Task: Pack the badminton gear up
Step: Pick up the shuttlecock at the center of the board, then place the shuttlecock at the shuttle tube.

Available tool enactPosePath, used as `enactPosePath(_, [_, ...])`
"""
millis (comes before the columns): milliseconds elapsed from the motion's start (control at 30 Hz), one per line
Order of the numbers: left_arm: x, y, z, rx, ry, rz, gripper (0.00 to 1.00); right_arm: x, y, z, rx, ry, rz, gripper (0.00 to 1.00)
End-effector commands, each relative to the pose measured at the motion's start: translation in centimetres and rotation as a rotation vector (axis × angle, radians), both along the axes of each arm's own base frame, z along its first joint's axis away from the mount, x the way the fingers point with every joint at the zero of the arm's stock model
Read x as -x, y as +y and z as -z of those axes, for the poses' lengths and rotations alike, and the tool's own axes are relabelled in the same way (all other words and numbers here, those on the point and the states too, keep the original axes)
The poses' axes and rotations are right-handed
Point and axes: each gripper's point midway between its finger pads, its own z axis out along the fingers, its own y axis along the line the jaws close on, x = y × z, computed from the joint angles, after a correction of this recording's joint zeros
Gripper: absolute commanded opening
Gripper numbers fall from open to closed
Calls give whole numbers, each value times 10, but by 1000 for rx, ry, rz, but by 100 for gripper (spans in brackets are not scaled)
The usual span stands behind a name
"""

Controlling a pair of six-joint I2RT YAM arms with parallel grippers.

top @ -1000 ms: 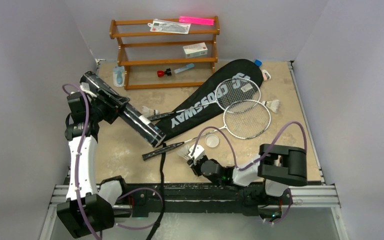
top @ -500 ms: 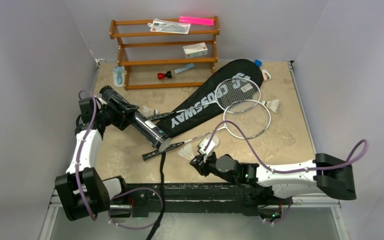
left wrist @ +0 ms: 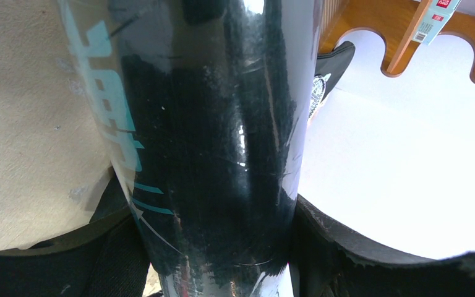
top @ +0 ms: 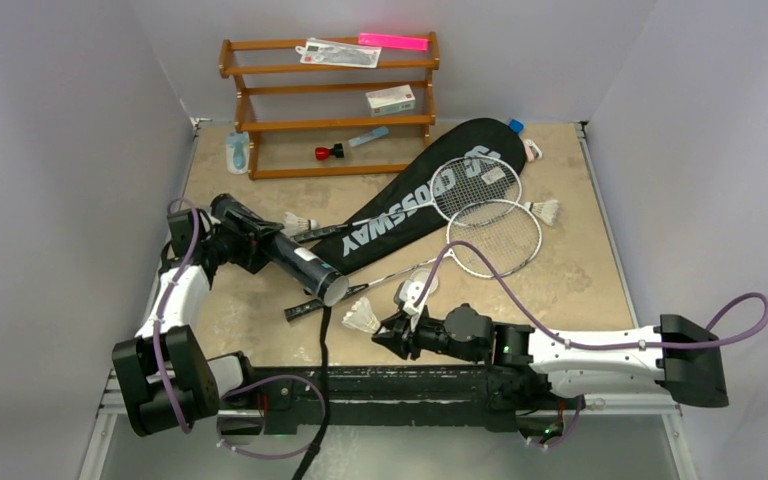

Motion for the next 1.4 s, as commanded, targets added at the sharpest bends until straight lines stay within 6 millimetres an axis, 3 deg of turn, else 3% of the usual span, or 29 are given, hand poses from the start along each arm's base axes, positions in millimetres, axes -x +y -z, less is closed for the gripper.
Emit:
enactPosePath(0, [-4,-1,-7,17,-46,11,46,7,11,-37,-89,-37,-60,27])
enactPosePath(400, [1,-6,-3,36,-48,50,46,1,26,-56,-144,-76,-56,27])
enactPosePath(667, [4,-12,-6,61,-63,84,46,-11,43,-51,-106,-95,-23,25])
enactPosePath(1067, [7,-14,-5,57,-63,100,46,-14,32,-68,-169,-121,6,24])
enactPosePath(1367, [7,-14,-6,71,-63,96,46,-16,35,-53,-117,-100,4,24])
